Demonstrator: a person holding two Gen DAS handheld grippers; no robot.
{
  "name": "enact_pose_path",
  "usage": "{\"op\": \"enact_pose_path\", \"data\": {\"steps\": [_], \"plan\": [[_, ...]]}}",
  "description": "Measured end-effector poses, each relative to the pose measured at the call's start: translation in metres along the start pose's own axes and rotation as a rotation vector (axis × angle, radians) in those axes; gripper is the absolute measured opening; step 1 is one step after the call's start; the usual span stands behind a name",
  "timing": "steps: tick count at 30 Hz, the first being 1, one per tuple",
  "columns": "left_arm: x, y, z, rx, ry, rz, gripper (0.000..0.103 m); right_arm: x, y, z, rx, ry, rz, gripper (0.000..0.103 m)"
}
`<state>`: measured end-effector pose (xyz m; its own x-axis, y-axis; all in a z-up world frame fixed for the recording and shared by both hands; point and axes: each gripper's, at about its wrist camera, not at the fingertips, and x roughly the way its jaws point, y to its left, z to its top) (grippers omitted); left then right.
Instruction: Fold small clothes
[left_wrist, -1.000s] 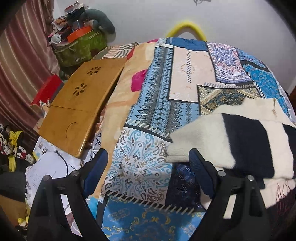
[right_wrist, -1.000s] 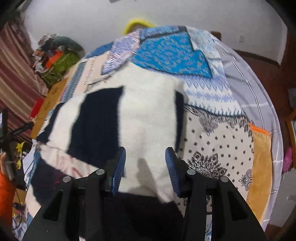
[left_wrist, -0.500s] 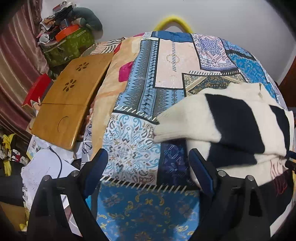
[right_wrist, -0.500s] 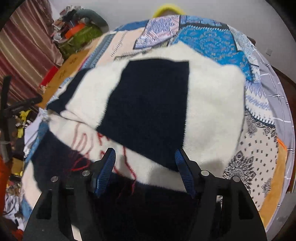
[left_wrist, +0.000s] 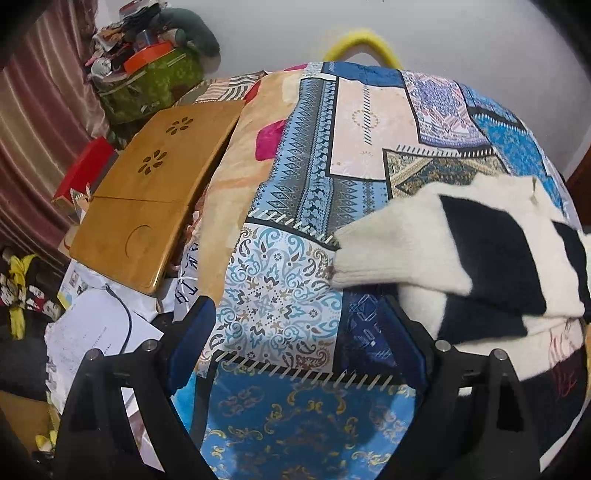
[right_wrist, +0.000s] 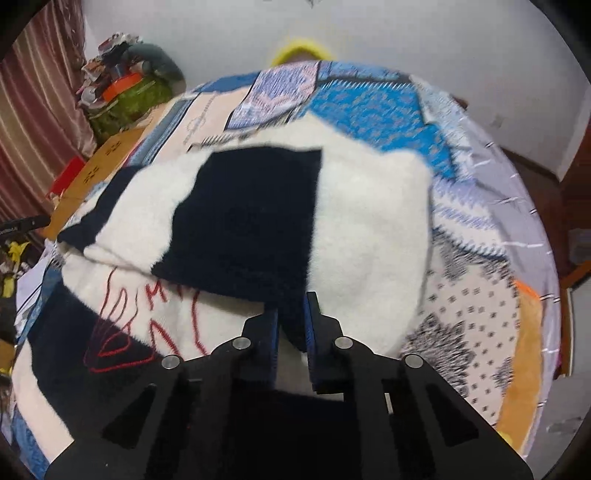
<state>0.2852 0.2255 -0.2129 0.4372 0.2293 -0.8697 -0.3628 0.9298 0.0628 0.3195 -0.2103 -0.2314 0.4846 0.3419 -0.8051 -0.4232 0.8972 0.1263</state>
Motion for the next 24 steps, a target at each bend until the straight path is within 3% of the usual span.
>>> {"op": "enact_pose_path", "data": {"steps": [7,11,13,17,24], "plan": [[0.002,-0.002,0.005,-0.039,0.010,-0.044,0.089,-0.025,-0.035,0.012,0.121,-0.101,-0.067,0.009],[0.009,-0.010,0.002,-0.051,0.039,-0.093,0.089,-0.023,-0.059,0.012,0.187,-0.076,-0.103,0.009],[0.013,-0.015,0.000,-0.052,0.051,-0.108,0.089,-0.014,-0.065,0.008,0.182,-0.007,-0.084,0.010],[0.019,-0.028,-0.001,-0.034,0.066,-0.126,0.089,-0.005,-0.068,-0.005,0.160,0.070,-0.060,0.024],[0.014,-0.038,0.008,-0.022,0.033,-0.138,0.089,-0.031,-0.081,-0.007,0.210,0.029,0.022,0.049]]}}
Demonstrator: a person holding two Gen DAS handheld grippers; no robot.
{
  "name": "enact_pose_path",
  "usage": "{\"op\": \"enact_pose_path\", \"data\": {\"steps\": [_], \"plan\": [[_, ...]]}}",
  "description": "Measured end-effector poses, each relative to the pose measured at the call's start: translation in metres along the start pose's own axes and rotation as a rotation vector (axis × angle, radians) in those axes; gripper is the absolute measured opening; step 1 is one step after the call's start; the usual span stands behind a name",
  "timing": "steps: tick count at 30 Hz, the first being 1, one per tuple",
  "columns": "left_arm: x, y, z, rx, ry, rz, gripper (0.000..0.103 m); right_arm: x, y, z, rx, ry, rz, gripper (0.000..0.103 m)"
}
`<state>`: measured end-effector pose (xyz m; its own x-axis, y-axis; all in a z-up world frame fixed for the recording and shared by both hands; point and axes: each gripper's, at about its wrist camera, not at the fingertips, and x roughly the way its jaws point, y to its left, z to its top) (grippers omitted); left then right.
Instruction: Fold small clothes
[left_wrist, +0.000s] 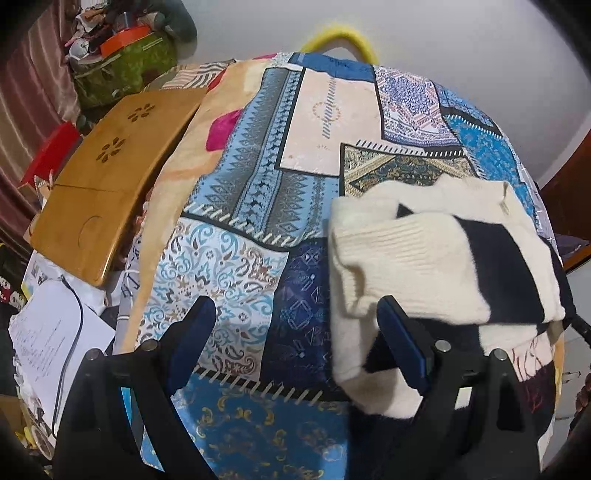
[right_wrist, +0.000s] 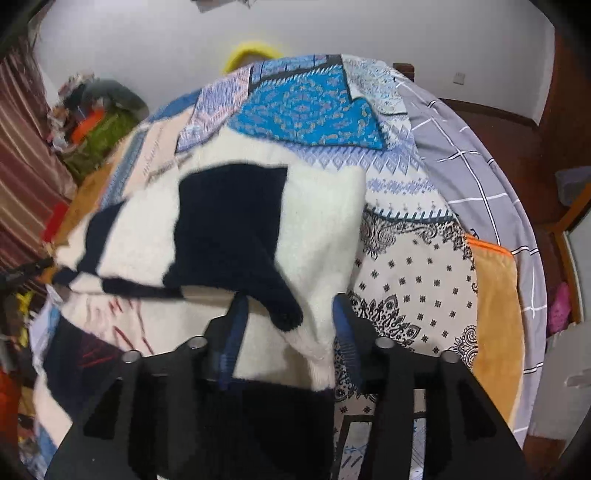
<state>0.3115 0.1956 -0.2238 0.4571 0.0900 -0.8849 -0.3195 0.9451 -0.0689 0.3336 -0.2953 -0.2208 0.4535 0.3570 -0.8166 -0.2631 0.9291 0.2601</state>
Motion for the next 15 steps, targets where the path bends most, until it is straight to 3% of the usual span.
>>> {"op": "enact_pose_path", "data": {"steps": [6,10,13,15], "plan": [[0.016,-0.002,0.003,-0.011,0.025,0.004,0.089,-0.007,-0.007,0.017,0.051,-0.048,0.009,0.050],[0.026,-0.005,-0.001,-0.017,0.031,-0.001,0.088,0.010,-0.007,0.022,0.084,-0.018,0.014,0.050],[0.027,-0.009,-0.003,-0.006,0.031,-0.040,0.071,0.024,-0.005,0.018,0.064,0.016,-0.004,0.050],[0.028,-0.013,-0.003,0.006,0.040,-0.071,0.053,0.035,-0.002,0.012,0.048,0.044,-0.006,0.050]]}}
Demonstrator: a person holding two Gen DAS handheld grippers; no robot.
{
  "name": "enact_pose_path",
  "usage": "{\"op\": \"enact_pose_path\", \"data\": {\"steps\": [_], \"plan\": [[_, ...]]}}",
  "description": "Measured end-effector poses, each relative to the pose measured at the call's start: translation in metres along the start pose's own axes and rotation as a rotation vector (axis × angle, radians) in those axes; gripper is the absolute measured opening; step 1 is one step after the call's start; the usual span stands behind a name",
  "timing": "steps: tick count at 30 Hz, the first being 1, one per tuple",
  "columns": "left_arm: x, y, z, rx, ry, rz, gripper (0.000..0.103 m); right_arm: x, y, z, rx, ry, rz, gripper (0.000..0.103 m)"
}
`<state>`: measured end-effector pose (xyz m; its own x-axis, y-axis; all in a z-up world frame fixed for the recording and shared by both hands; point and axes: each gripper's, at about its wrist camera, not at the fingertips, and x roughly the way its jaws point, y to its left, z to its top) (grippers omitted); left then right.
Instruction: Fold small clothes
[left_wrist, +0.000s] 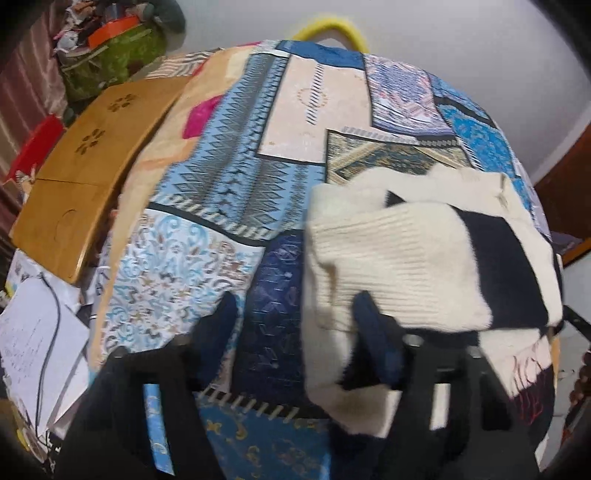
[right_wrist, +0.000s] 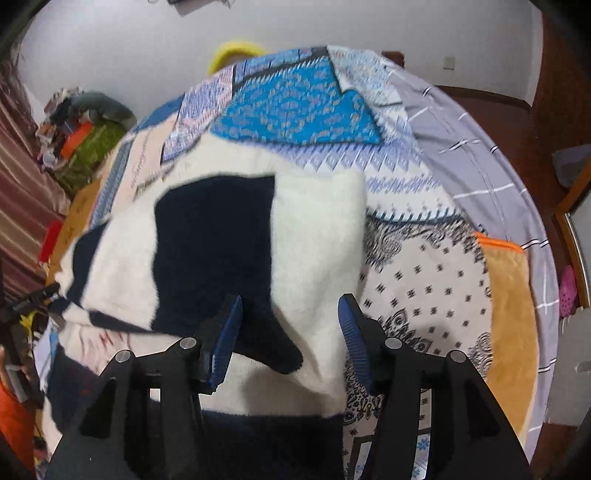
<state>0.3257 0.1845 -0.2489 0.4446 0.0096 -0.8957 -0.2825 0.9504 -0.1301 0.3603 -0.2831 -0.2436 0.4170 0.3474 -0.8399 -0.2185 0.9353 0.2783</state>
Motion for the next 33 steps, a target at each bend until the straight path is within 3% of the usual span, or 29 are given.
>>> {"op": "enact_pose_path", "data": {"steps": [6,9,11,17,19,21,23,31,32,33], "plan": [[-0.006,-0.018,-0.001,0.054,-0.013,-0.034,0.016,0.017,0.010,-0.013,-0.056,0.042,-0.026,0.051],[-0.014,-0.024,-0.002,0.092,-0.054,-0.004,0.005,0.018,0.014,-0.017,-0.093,0.037,-0.051,0.051],[-0.022,-0.020,-0.001,0.077,-0.072,-0.032,0.002,0.017,0.013,-0.017,-0.093,0.039,-0.048,0.052],[-0.039,-0.009,0.006,0.066,-0.084,-0.044,0.002,0.018,0.008,-0.016,-0.065,0.044,-0.025,0.053],[-0.036,-0.008,0.007,0.063,-0.047,-0.027,0.016,0.018,0.009,-0.017,-0.063,0.042,-0.026,0.053],[-0.032,-0.007,0.005,0.062,-0.019,-0.040,0.052,0.019,0.010,-0.017,-0.062,0.041,-0.027,0.053],[-0.031,-0.007,0.002,0.060,-0.031,-0.039,0.057,0.019,0.010,-0.017,-0.061,0.040,-0.027,0.053],[-0.001,-0.013,0.007,0.013,0.017,-0.046,0.055,0.019,0.008,-0.017,-0.053,0.041,-0.021,0.053],[0.002,-0.015,0.008,0.016,0.014,-0.039,0.045,0.019,0.008,-0.017,-0.054,0.041,-0.021,0.053],[0.005,-0.018,0.008,0.030,0.015,-0.035,0.024,0.019,0.008,-0.017,-0.054,0.040,-0.021,0.053]]}}
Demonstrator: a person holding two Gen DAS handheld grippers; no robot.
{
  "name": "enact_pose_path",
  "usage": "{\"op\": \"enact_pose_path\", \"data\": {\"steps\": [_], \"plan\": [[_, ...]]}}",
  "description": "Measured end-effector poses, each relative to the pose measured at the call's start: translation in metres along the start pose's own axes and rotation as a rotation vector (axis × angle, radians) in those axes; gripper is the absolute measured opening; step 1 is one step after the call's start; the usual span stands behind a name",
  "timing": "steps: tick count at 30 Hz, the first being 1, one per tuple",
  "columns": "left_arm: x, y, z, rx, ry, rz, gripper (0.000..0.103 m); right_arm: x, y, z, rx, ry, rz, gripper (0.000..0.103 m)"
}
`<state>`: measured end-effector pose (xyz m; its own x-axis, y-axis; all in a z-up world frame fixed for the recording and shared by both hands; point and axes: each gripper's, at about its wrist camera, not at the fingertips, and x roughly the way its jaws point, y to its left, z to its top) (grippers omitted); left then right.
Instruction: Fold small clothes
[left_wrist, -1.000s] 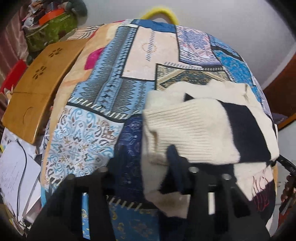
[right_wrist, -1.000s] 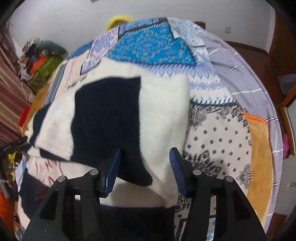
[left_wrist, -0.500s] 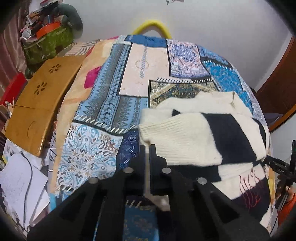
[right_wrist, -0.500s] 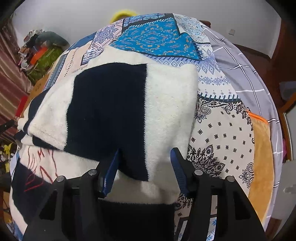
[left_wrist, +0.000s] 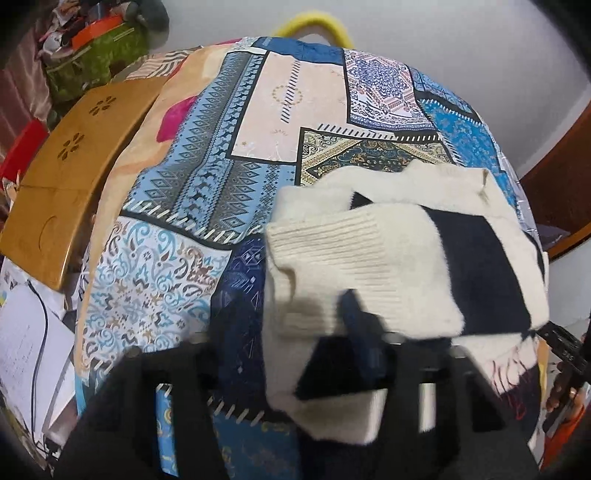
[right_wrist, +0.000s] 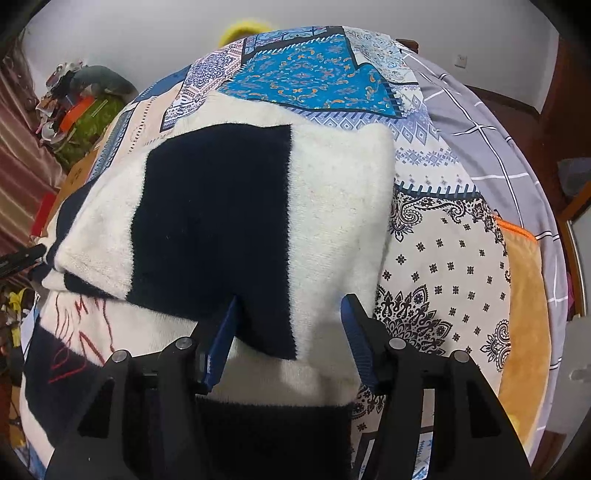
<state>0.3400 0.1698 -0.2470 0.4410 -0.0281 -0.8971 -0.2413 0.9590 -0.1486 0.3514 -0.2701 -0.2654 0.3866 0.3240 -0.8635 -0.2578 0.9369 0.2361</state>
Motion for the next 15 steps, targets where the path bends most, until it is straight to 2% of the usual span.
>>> {"op": "enact_pose_path", "data": {"steps": [1,3,6,12,15], "plan": [[0.003,-0.004,0.001,0.019,0.006,0.012,0.018,0.000,0.000,0.000,0.001,-0.001,0.001,0.054],[0.002,-0.013,0.001,0.070,-0.025,0.082,0.009,0.001,-0.001,-0.001,0.004,-0.001,0.004,0.055],[-0.008,-0.024,-0.001,0.133,-0.068,0.118,0.006,0.002,-0.001,-0.002,0.009,-0.002,0.008,0.055],[-0.053,-0.026,0.002,0.149,-0.191,0.093,0.005,0.002,-0.002,-0.002,0.011,-0.004,0.012,0.055],[-0.065,-0.019,0.006,0.130,-0.210,0.085,0.005,0.002,-0.002,-0.003,0.012,-0.006,0.011,0.056]]}}
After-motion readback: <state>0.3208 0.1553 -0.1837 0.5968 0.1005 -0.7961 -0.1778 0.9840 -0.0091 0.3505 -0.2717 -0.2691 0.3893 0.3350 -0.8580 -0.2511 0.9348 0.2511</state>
